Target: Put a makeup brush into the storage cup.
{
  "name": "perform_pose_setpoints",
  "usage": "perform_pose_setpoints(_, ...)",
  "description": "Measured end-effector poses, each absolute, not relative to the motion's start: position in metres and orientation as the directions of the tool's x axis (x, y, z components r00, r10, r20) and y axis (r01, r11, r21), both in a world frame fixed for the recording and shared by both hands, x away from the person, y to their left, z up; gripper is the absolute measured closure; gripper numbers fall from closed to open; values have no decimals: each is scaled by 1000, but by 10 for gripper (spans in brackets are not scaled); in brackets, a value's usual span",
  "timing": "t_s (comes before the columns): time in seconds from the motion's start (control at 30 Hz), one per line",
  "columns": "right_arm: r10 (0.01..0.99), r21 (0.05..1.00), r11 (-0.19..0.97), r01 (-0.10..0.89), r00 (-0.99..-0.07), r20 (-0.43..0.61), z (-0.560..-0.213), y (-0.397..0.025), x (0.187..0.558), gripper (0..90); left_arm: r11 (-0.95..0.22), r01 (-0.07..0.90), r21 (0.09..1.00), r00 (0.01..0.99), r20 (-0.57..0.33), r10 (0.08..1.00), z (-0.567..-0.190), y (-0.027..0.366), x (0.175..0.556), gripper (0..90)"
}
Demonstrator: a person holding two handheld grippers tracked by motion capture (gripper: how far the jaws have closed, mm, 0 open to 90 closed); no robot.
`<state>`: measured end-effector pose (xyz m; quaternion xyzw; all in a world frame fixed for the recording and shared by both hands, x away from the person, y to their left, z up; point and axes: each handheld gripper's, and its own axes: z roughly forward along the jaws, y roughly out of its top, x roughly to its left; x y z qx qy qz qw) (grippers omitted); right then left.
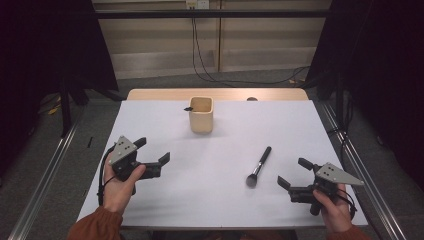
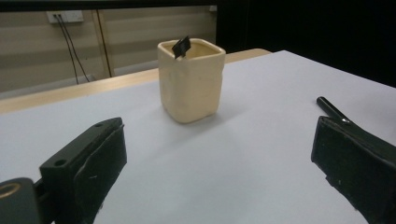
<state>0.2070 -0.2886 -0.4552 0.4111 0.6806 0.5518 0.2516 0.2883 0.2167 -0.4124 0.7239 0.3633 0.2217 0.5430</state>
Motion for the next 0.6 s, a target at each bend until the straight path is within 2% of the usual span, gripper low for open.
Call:
perform_pose_setpoints(0.23,840,958,52,282,-532,111,-455,-289,206,0,-111,296,949,603,-95,792,-422,235,276,34)
perform_pose_setpoints(0.4,839,958,57,281,-533,106,-455,-289,207,0,-126,279,952,600,-71,797,-424,235,261,34)
perform_pose_setpoints(0.6,840,958,52,283,-531,111,-455,-289,207,0,-95,279,956,592,-93,801,-425,239,251,34)
